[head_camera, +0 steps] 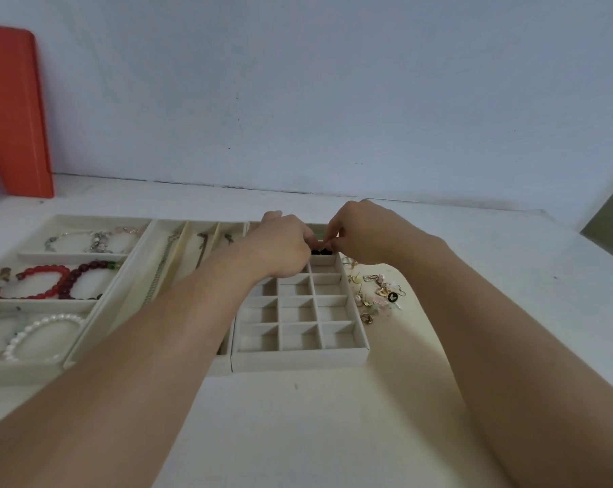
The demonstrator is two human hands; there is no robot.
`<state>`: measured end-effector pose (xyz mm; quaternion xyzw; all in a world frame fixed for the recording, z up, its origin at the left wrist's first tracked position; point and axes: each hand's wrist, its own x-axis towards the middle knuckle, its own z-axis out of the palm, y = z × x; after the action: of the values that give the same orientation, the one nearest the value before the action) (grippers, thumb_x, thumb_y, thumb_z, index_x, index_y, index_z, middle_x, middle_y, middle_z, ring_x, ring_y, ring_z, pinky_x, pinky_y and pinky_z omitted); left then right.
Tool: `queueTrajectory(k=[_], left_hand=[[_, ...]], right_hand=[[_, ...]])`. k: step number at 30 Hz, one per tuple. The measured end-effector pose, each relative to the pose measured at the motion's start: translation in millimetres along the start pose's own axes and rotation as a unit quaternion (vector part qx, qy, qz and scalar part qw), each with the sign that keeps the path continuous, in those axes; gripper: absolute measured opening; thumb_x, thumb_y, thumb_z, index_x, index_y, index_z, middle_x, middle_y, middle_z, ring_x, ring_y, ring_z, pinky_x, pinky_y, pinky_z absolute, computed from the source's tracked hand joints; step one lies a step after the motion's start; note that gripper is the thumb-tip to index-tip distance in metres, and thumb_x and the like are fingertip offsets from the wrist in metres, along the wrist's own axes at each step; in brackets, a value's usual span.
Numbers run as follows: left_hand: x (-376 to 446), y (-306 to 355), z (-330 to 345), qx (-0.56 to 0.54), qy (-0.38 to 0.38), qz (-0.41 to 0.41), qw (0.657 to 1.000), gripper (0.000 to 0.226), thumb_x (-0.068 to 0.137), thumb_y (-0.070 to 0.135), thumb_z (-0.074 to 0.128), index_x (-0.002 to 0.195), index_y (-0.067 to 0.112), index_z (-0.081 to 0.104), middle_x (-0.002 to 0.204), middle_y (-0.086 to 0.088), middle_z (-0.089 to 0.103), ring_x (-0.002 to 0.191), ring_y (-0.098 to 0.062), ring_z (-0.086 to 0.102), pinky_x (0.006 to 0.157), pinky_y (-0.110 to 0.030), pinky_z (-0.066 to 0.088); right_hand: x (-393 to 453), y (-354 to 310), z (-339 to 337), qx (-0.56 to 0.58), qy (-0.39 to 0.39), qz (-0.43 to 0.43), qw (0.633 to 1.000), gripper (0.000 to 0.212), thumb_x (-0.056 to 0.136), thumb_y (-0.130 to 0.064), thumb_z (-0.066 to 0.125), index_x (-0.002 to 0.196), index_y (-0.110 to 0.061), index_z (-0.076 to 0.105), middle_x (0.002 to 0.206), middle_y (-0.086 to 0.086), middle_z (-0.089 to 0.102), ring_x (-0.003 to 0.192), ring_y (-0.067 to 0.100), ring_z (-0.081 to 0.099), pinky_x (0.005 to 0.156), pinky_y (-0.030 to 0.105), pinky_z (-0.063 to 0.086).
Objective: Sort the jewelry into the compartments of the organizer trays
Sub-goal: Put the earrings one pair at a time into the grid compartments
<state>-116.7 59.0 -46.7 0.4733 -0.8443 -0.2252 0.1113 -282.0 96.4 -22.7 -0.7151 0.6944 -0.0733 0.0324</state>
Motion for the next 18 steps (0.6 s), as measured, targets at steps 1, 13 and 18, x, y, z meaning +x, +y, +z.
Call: queueTrajectory(k=[1, 13, 18], left_hand=[[-0.5, 0.6, 0.0, 0.003, 0.004, 0.001, 1.0, 0.045, 0.094, 0.009, 0.044, 0.113, 0.039, 0.071, 0.132, -0.004, 0.059, 0.145, -0.024, 0.025, 0.106, -0.036, 0.039], [-6.5, 4.8, -5.1, 0.005, 0.031, -0.027, 0.999, 0.035, 0.095, 0.016, 0.051, 0.107, 0.044, 0.068, 0.147, -0.013, 0.043, 0.142, -0.028, 0.034, 0.112, -0.044, 0.037], [-9.6, 11.9, -6.9, 0.003, 0.063, -0.013, 0.998, 0.033, 0.096, 0.017, 0.052, 0.116, 0.036, 0.068, 0.141, -0.005, 0.053, 0.14, -0.023, 0.039, 0.114, -0.041, 0.034]], right_hand=[[0.2, -0.1, 0.3, 0.006, -0.002, 0.002, 1.0, 0.014, 0.089, -0.033, 0.064, 0.094, -0.037, 0.076, 0.088, -0.002, 0.069, 0.082, 0.019, 0.065, 0.078, 0.037, 0.056], [-2.5, 3.2, -13.6, 0.039, 0.029, 0.032, 0.998, 0.008, 0.087, -0.034, 0.069, 0.082, -0.039, 0.073, 0.089, -0.006, 0.07, 0.076, 0.016, 0.069, 0.078, 0.037, 0.058], [-12.0, 7.5, -32.1, 0.051, 0.011, 0.05, 0.997, 0.012, 0.084, -0.023, 0.076, 0.08, -0.034, 0.078, 0.079, -0.007, 0.075, 0.072, 0.017, 0.073, 0.075, 0.037, 0.061]])
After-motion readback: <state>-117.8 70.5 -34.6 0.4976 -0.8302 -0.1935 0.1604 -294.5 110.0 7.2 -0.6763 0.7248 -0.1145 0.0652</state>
